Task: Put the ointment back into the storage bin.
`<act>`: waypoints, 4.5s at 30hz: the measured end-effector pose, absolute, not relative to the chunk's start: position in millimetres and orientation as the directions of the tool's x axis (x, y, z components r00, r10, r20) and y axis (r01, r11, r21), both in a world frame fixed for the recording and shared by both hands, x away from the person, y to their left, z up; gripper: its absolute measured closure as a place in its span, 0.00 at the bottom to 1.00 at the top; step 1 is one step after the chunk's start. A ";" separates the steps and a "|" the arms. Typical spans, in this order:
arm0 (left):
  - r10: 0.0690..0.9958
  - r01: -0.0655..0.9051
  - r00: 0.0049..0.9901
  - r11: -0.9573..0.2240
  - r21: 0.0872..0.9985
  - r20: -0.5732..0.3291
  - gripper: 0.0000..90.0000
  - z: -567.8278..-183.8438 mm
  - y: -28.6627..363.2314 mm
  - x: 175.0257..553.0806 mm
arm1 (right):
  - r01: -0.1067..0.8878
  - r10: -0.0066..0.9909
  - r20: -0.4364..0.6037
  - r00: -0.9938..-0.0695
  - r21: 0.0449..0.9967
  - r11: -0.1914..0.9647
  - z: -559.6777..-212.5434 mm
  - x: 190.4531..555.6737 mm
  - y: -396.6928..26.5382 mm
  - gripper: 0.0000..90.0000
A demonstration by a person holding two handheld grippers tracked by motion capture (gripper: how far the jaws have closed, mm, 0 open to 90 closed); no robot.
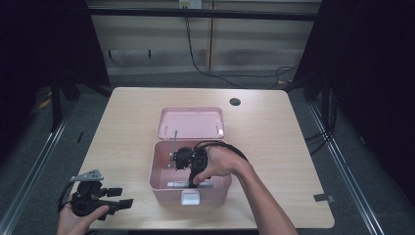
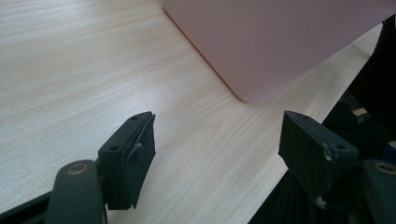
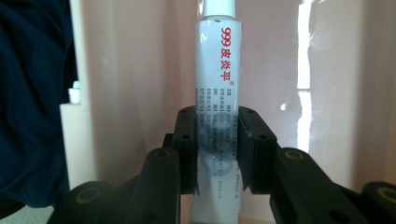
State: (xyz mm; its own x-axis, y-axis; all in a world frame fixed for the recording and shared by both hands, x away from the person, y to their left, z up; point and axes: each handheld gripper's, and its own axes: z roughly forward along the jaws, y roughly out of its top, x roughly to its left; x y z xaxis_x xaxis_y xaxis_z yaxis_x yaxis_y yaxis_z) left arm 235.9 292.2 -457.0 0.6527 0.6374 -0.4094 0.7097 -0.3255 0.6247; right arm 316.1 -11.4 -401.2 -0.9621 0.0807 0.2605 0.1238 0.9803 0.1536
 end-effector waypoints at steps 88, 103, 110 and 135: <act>0.635 0.705 0.658 -0.330 0.628 -0.405 0.30 -456.1 292.0 235.6 | 0.164 0.140 0.277 -0.950 0.063 0.984 -407.2 320.3 -23.9 0.77; 0.633 0.705 0.659 -0.331 0.627 -0.407 0.30 -456.3 292.3 235.8 | 0.156 0.129 0.243 -0.961 0.094 0.983 -388.9 317.4 -24.2 0.77; 0.633 0.707 0.657 -0.330 0.626 -0.409 0.30 -456.4 292.1 235.7 | 0.158 0.132 0.227 -0.965 0.100 0.982 -381.7 315.9 -25.5 0.77; 0.632 0.704 0.661 -0.337 0.625 -0.405 0.30 -456.9 292.3 236.1 | 0.173 0.147 0.166 -0.975 0.156 0.973 -348.0 308.0 -41.1 0.75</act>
